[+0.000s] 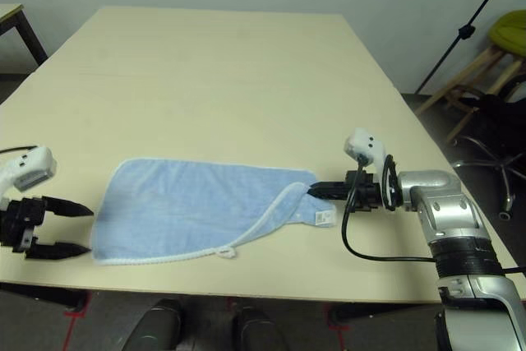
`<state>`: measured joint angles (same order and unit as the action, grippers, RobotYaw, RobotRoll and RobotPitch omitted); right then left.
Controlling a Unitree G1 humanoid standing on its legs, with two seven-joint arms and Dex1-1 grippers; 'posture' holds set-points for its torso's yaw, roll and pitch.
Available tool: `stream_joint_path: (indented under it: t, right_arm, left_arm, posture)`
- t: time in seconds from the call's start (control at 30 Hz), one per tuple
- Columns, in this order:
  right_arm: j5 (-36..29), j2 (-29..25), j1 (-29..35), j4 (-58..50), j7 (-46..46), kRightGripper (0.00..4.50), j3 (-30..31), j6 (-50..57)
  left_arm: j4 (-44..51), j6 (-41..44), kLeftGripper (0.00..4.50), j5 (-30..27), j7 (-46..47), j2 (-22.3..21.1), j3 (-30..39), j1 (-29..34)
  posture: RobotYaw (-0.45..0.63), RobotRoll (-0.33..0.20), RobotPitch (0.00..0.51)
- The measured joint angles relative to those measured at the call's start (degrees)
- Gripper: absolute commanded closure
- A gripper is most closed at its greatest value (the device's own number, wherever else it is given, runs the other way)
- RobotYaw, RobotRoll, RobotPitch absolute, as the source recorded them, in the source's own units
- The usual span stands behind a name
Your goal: Fold the towel and set it aside.
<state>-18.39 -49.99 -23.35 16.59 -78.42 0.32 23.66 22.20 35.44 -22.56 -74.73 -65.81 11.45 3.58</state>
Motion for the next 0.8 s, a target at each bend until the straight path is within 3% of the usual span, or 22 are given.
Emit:
stream_joint_path:
  t: [0.33, 0.63, 0.8]
  right_arm:
    - [-3.3, 0.4, 3.5, -6.3, 4.5, 4.5, -2.8, 4.3]
    - [-4.3, 0.7, 3.8, -7.8, 6.3, 4.5, -3.4, 5.7]
    - [-4.5, 1.0, 3.4, -7.8, 6.5, 4.5, -3.4, 5.8]
  left_arm:
    - [2.3, -4.4, 0.03, 2.6, 3.3, 0.7, -3.9, 6.5]
    - [2.4, -4.4, 0.03, 5.9, 7.3, 0.7, -7.6, 6.3]
    - [2.4, -5.1, 1.16, 8.4, 9.8, 1.7, -9.6, 5.3]
  posture:
    - [0.12, 0.0, 0.169]
    - [0.12, 0.0, 0.157]
    - [0.12, 0.0, 0.148]
